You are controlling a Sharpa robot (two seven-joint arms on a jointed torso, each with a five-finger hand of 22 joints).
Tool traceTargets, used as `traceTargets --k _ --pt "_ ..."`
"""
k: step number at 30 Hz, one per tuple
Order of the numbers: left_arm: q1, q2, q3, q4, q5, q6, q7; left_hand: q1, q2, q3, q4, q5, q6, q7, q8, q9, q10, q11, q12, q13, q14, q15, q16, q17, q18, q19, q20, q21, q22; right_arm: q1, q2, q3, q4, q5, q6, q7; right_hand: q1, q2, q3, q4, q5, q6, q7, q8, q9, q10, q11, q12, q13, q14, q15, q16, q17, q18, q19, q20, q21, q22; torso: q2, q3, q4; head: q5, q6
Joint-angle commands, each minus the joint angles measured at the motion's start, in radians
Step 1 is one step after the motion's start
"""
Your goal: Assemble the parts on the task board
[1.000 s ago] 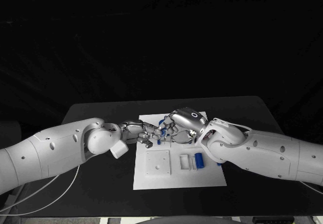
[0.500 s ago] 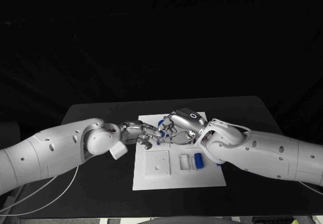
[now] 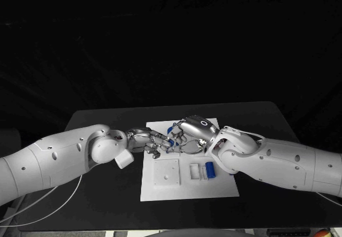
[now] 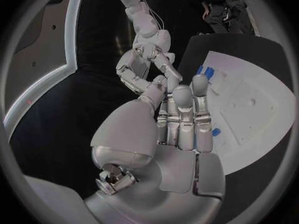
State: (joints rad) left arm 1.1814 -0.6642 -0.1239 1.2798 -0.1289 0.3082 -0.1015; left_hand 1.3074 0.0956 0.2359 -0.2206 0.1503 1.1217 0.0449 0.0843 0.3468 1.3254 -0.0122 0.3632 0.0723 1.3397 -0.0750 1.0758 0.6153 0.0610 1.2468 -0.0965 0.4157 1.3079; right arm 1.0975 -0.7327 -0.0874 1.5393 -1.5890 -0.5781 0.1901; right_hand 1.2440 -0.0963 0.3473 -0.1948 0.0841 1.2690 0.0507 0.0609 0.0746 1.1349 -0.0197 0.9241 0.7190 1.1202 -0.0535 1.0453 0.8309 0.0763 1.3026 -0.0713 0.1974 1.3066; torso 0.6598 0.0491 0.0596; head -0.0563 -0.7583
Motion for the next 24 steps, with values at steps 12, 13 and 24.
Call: traceTargets --k 12,13,24 --pt "-0.007 0.002 -0.007 -0.003 -0.093 0.072 -0.04 -0.046 -0.015 0.063 -0.008 0.086 0.015 0.008 0.077 0.172 0.008 -0.01 0.063 0.024 0.002 -0.011 0.01 -0.002 -0.001 -0.002 -0.009 0.012 0.015 0.007 -0.01 0.008 -0.008 0.111 -0.008 0.03 0.042 -0.015 -0.121 -0.018 0.101 -0.169 0.054 0.002 -0.01 -0.027 0.034 -0.034 -0.028 -0.024 0.027 -0.034 -0.028 0.008 -0.019 0.026 -0.034 -0.031 0.0 0.0005 0.0002 0.002 0.0" --pt "-0.007 0.002 -0.007 -0.005 -0.096 0.073 -0.042 -0.05 -0.017 0.067 -0.009 0.092 0.015 0.007 0.079 0.18 0.008 -0.01 0.067 0.025 0.003 -0.012 0.01 -0.002 -0.001 -0.002 -0.009 0.013 0.015 0.007 -0.011 0.008 -0.008 0.117 -0.008 0.034 0.046 -0.009 -0.141 -0.022 0.107 -0.171 0.055 0.001 -0.01 -0.027 0.034 -0.032 -0.032 -0.025 0.028 -0.033 -0.031 0.009 -0.018 0.027 -0.036 -0.035 0.0 0.0004 0.0003 0.002 0.001" --pt "-0.007 0.0 -0.006 -0.021 -0.118 0.078 -0.062 -0.063 -0.023 0.086 -0.011 0.103 0.013 0.005 0.077 0.219 0.005 -0.013 0.089 0.025 0.007 -0.014 0.01 -0.003 -0.001 -0.001 -0.011 0.019 0.013 0.007 -0.018 0.008 -0.005 0.147 0.004 0.059 0.054 0.013 -0.166 -0.043 0.118 -0.152 0.051 0.002 -0.01 -0.028 0.031 -0.024 -0.043 -0.026 0.025 -0.025 -0.038 0.01 -0.015 0.025 -0.034 -0.035 0.0 0.0 -0.0005 0.007 -0.001"
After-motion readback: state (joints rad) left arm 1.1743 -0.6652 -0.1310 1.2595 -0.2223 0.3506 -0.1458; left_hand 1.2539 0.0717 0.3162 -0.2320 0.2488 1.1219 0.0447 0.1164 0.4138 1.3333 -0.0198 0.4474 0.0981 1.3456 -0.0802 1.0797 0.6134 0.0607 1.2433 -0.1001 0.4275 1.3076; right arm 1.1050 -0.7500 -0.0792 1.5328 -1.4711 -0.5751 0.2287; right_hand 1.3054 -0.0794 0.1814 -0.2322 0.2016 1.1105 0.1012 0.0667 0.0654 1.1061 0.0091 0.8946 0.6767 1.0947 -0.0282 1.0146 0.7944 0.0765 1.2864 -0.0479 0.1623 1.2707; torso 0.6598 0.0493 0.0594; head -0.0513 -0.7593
